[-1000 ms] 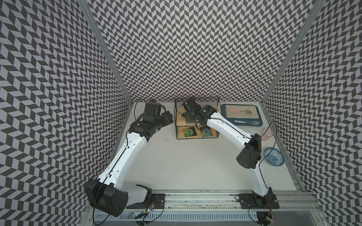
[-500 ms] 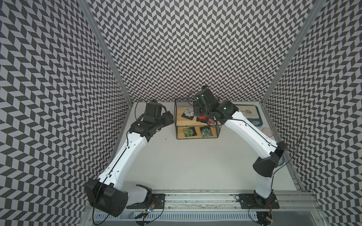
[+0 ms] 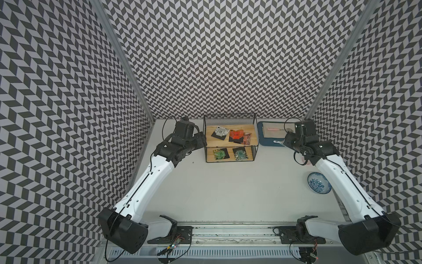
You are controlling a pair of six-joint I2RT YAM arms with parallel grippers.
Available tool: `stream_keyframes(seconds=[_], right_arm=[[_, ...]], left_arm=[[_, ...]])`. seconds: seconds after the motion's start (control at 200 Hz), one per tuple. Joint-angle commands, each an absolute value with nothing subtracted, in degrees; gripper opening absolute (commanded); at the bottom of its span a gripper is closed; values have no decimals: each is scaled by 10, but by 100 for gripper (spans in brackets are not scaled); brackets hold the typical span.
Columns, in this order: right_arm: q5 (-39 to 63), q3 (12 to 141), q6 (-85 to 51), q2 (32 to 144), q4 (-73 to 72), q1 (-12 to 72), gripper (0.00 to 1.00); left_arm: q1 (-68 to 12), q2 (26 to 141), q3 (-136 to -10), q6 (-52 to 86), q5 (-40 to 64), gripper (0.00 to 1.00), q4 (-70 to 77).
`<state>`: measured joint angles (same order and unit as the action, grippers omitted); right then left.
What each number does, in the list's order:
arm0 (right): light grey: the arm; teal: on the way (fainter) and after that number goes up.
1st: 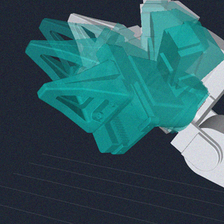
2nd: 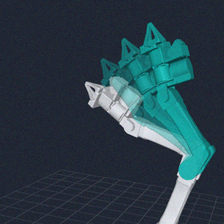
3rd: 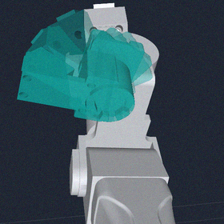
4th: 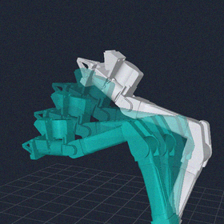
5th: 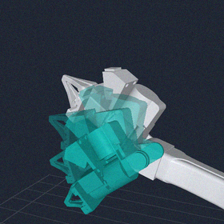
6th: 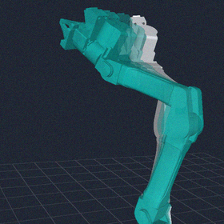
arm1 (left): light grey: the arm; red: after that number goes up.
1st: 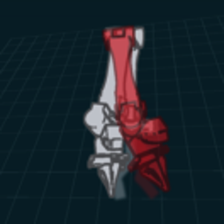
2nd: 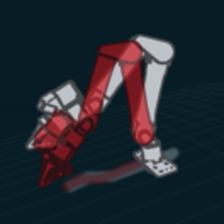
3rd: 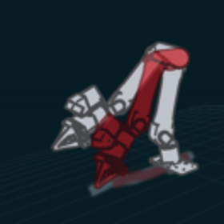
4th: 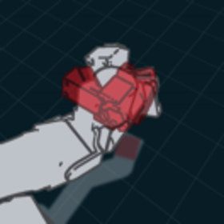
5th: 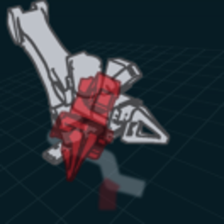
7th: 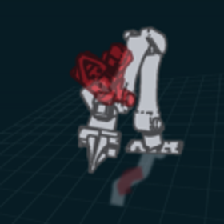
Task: Remove the tea bags from the shelf
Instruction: Place the tea bag at the center of the board.
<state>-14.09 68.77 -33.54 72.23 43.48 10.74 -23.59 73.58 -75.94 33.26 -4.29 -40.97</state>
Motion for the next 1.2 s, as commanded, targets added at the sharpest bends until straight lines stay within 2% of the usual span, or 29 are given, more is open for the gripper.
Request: stream_keyframes(seconds=[0.0, 0.406, 0.516, 0.861, 0.961, 1.042, 1.197], right_arm=[[-84, 611, -346, 725, 363, 90, 21], [-50, 495, -332, 776, 281, 80, 21], [-35, 476, -323, 798, 259, 81, 25], [-42, 444, -315, 845, 238, 78, 26], [-53, 438, -315, 858, 241, 75, 36], [-60, 432, -316, 859, 240, 74, 50], [-69, 438, -317, 845, 247, 74, 54]], left_arm=[[-244, 731, -783, 328, -58, 70, -420], [-251, 727, -806, 321, -69, 70, -433], [-251, 727, -803, 320, -66, 70, -431], [-253, 729, -804, 320, -62, 70, -429], [-254, 728, -804, 320, -64, 70, -431], [-256, 728, -804, 320, -65, 70, -431], [-257, 728, -804, 319, -67, 70, -432]])
